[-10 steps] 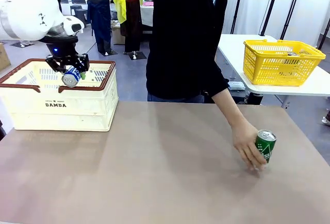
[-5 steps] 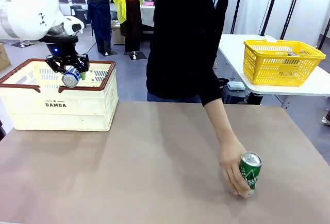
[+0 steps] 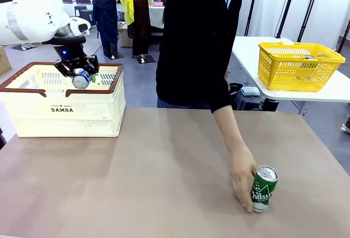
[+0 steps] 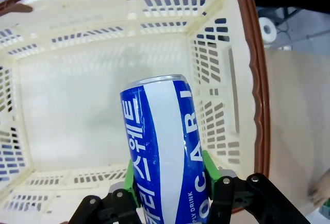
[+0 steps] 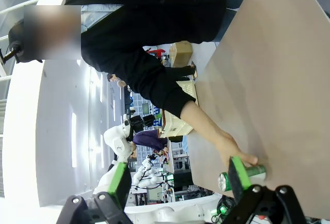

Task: Place the drinks into the Shopping basket.
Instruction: Pick up one drink and place it into the Shopping basket.

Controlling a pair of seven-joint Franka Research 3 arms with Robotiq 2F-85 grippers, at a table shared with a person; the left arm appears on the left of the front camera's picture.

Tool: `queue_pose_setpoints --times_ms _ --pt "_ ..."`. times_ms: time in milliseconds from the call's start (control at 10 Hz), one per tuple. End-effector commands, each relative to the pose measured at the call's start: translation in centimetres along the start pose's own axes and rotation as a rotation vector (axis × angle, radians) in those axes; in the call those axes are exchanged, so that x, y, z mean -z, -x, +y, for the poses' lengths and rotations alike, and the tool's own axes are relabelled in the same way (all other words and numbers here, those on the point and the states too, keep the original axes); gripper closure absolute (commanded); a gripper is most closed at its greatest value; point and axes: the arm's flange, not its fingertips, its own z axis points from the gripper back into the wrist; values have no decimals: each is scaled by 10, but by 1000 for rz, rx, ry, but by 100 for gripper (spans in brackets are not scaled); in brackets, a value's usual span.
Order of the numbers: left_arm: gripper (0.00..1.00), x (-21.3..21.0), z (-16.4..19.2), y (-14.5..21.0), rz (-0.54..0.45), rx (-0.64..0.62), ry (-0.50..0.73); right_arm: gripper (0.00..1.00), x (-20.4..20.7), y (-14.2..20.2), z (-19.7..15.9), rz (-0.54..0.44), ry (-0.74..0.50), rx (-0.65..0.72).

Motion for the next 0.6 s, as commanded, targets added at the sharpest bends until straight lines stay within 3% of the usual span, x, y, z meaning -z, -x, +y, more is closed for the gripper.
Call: queue_pose_setpoints --times_ms 0,200,500 --pt "100 20 2 -22 -14 -6 8 0 -1 0 3 -4 -15 1" --pt "100 46 -3 -24 -6 -35 -70 0 -1 0 3 -4 -15 1" --pt "100 67 13 -33 273 -6 4 0 -1 0 3 -4 -15 1"
